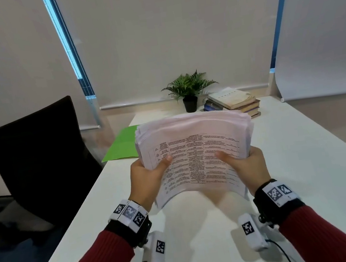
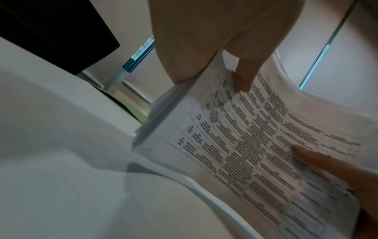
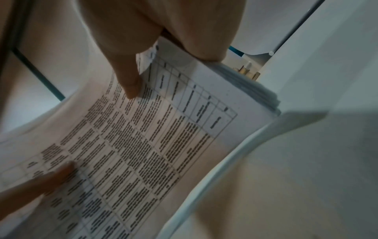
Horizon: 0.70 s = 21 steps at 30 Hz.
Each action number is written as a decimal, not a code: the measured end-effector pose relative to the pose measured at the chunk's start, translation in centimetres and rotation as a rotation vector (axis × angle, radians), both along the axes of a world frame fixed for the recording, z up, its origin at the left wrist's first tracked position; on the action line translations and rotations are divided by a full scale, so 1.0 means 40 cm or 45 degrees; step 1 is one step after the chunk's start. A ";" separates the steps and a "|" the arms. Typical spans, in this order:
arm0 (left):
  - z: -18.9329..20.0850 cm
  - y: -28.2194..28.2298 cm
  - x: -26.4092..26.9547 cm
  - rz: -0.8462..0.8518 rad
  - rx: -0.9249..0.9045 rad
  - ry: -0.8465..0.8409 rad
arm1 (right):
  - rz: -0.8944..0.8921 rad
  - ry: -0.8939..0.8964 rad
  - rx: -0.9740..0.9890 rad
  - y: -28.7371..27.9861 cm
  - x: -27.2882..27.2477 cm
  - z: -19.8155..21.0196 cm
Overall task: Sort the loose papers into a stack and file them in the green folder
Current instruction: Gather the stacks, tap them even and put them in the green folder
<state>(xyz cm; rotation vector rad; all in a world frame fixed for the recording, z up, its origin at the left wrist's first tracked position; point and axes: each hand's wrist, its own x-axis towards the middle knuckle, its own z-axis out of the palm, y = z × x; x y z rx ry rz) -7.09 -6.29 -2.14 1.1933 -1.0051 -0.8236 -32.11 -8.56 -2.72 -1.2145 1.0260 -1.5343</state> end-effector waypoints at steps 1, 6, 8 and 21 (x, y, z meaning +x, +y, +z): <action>0.004 0.000 -0.001 0.003 -0.008 0.006 | 0.004 0.004 -0.004 -0.001 0.000 0.003; 0.001 0.011 0.013 -0.041 0.024 -0.025 | 0.049 0.091 0.037 0.000 -0.018 -0.022; 0.023 0.013 0.017 -0.006 -0.033 -0.082 | 0.039 0.095 0.019 -0.004 -0.022 -0.020; 0.165 -0.054 0.005 0.203 -0.376 -0.202 | -0.186 0.073 -0.313 -0.052 0.013 0.126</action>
